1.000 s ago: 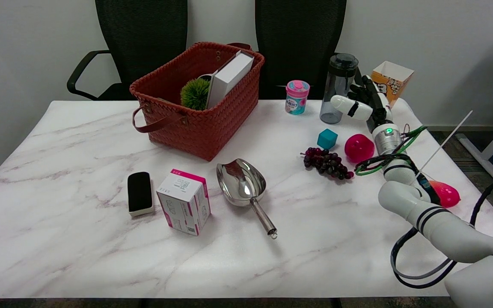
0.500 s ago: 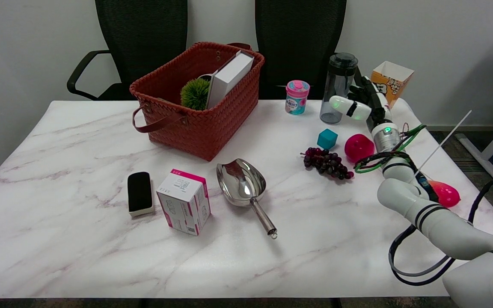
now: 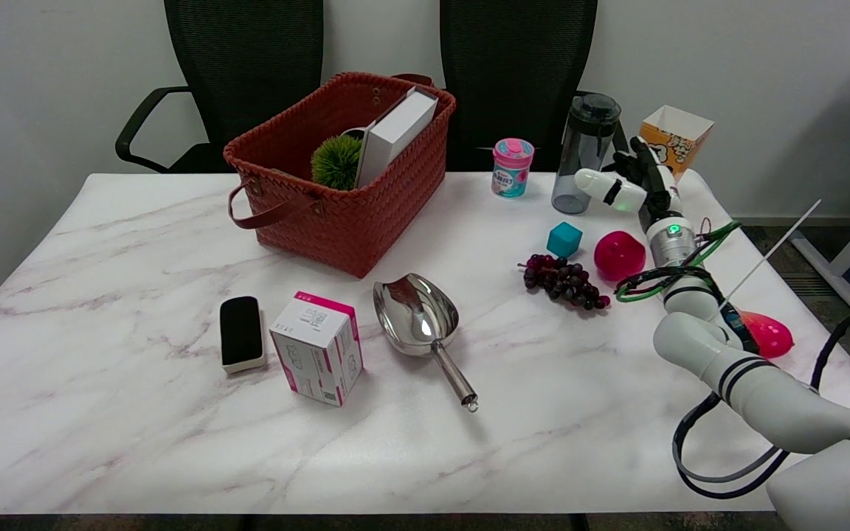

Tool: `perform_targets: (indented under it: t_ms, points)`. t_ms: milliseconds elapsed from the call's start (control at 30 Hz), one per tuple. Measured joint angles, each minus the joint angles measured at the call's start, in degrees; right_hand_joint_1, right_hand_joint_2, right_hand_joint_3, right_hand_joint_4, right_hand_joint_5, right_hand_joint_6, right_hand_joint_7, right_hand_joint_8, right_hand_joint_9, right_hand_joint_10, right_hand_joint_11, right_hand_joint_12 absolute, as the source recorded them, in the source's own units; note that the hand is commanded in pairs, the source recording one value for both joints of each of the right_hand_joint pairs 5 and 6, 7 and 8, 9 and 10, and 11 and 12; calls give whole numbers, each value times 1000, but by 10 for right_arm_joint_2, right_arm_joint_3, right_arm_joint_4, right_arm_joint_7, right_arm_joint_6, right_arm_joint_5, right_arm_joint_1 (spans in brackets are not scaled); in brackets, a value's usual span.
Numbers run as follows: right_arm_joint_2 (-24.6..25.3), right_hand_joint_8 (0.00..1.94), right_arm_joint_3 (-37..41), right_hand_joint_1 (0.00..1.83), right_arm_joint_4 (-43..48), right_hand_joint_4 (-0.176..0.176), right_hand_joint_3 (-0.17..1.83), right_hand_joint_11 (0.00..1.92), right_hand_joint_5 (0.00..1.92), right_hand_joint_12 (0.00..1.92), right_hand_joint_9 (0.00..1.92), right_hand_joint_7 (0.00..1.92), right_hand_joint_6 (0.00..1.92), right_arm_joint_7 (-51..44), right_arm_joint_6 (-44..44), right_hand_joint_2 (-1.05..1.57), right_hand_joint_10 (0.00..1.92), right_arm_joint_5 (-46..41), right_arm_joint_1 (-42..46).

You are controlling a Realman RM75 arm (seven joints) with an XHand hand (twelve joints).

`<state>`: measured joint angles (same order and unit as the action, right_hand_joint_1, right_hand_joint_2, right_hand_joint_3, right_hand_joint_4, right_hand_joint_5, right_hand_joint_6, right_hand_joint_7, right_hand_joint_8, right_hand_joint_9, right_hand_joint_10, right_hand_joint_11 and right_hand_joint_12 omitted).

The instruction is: Pick up the black water bottle.

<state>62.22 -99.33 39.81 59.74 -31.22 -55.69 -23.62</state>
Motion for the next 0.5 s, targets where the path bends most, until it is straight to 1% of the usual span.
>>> perform_targets:
  t_ms: [267, 500]
  points:
    - [-1, 201, -1, 1012, -7, 0, 446, 56, 0, 56, 171, 201, 0, -2, -1, -140, 171, -4, -3]
    - [-1, 235, -7, 1012, -15, 0, 457, 76, 0, 76, 205, 235, 0, -2, 3, -147, 205, -5, -13]
